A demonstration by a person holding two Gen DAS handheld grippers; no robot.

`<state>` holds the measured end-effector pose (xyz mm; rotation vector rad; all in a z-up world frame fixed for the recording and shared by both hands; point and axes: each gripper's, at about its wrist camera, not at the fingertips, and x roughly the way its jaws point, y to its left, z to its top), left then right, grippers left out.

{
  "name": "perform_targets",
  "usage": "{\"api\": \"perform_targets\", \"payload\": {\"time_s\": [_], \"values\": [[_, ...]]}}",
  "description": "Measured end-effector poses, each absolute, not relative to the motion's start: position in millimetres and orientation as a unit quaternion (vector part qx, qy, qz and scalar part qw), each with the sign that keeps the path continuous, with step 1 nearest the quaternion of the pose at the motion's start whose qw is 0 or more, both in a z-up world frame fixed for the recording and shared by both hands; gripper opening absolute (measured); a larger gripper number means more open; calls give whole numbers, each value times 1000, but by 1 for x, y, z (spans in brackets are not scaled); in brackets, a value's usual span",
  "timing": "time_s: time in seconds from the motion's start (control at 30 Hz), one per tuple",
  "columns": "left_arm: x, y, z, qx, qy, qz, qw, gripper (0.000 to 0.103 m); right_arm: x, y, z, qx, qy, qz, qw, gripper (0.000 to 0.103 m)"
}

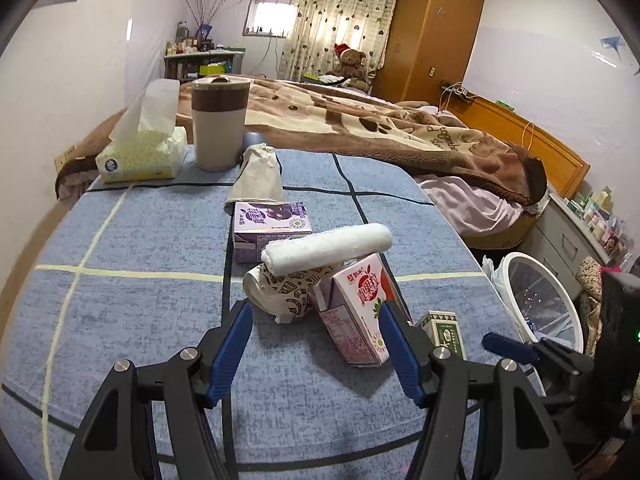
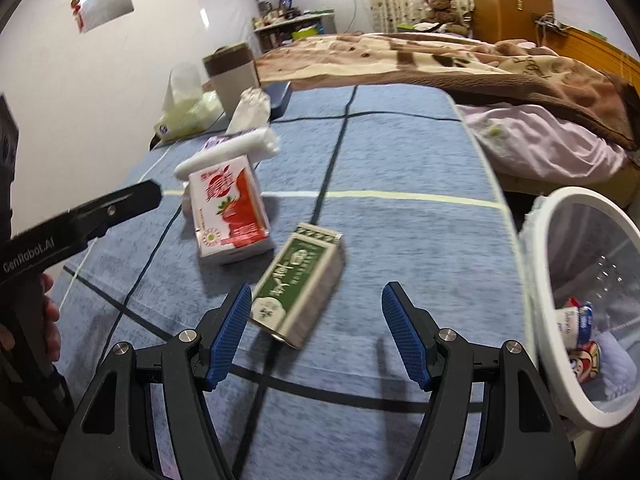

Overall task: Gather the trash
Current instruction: 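Grasp the strawberry milk carton with left tool while right tool grasps the green medicine box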

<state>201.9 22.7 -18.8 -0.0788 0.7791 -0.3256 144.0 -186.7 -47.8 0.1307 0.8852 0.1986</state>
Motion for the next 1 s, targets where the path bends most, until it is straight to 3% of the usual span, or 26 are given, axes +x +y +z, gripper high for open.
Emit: {"api": "perform_targets", "payload": {"time_s": [0.33,0.4,0.53,1.0], "values": [[221,12,-23,-48,389,-172,904,65,156,-182,-55,45,443,92,891,67],[224,9,-24,-46,391,-173,903,65,157,-187,-56,41,445,86,890,53],[227,1,-27,-45,398,-174,900,65,161,-194,-58,41,447,81,890,39],[236,-44,-46,-17,422,-133,896,66,169,-218,-58,26,439,49,897,37]]}}
